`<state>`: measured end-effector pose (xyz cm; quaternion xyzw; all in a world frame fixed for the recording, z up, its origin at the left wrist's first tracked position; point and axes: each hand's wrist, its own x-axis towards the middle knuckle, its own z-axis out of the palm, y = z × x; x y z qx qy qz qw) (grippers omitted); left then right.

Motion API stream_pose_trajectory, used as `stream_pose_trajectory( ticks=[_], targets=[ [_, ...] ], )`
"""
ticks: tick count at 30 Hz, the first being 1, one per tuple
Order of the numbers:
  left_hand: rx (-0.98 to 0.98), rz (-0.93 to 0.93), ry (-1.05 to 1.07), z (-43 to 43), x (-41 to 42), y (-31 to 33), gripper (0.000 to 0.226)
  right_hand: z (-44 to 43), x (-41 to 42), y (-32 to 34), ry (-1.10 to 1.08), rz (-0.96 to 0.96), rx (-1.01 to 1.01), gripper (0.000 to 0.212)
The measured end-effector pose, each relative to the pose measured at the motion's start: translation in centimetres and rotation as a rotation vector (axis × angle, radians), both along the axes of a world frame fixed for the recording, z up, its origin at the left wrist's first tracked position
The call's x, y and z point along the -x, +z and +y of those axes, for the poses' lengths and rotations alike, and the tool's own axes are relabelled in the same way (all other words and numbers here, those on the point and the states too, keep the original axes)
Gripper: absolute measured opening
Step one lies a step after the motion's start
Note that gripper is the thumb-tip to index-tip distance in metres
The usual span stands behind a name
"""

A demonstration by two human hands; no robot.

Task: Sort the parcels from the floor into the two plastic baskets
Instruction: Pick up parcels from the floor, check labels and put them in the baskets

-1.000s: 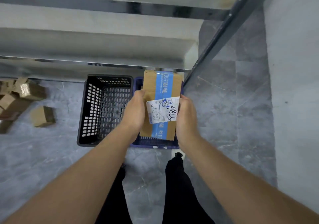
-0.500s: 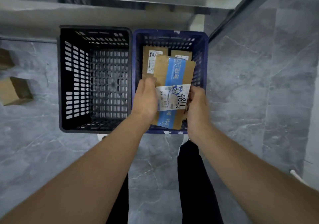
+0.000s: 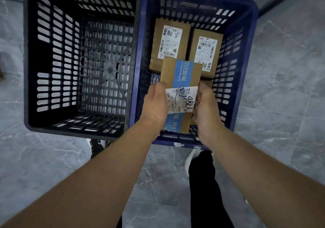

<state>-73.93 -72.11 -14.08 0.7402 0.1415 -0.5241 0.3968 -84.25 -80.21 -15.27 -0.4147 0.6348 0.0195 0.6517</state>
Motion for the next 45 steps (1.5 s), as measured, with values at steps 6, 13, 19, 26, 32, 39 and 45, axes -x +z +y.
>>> stream_pose_trajectory(
  ticks=[6,13,19,26,32,39,45],
  targets=[
    [-0.052,0.038,0.001,0.7,0.0,-3.7,0.056,0.4,0.0,-2.9,0.071,0.019,-0.026,0.047],
    [-0.093,0.099,0.001,2.1,-0.4,-5.6,0.04,1.0,-0.4,-5.5,0.139,0.102,-0.088,0.047],
    [-0.116,0.105,0.025,2.0,-0.8,-7.4,0.047,1.9,-1.0,-7.5,0.21,0.16,-0.091,0.055],
    [-0.127,0.087,-0.029,2.1,-0.1,-9.2,0.052,2.8,-1.5,-10.3,0.218,0.186,-0.087,0.068],
    [-0.143,0.084,-0.024,1.7,-0.5,-11.1,0.056,2.9,-2.4,-12.2,0.18,0.207,-0.116,0.06],
    [-0.155,0.055,-0.061,1.5,-0.3,-13.5,0.056,2.4,-2.2,-15.2,0.194,0.133,-0.091,0.053],
    [-0.158,0.051,-0.068,1.4,-0.6,-14.9,0.061,2.3,-2.4,-16.9,0.176,0.123,-0.114,0.061]
  ],
)
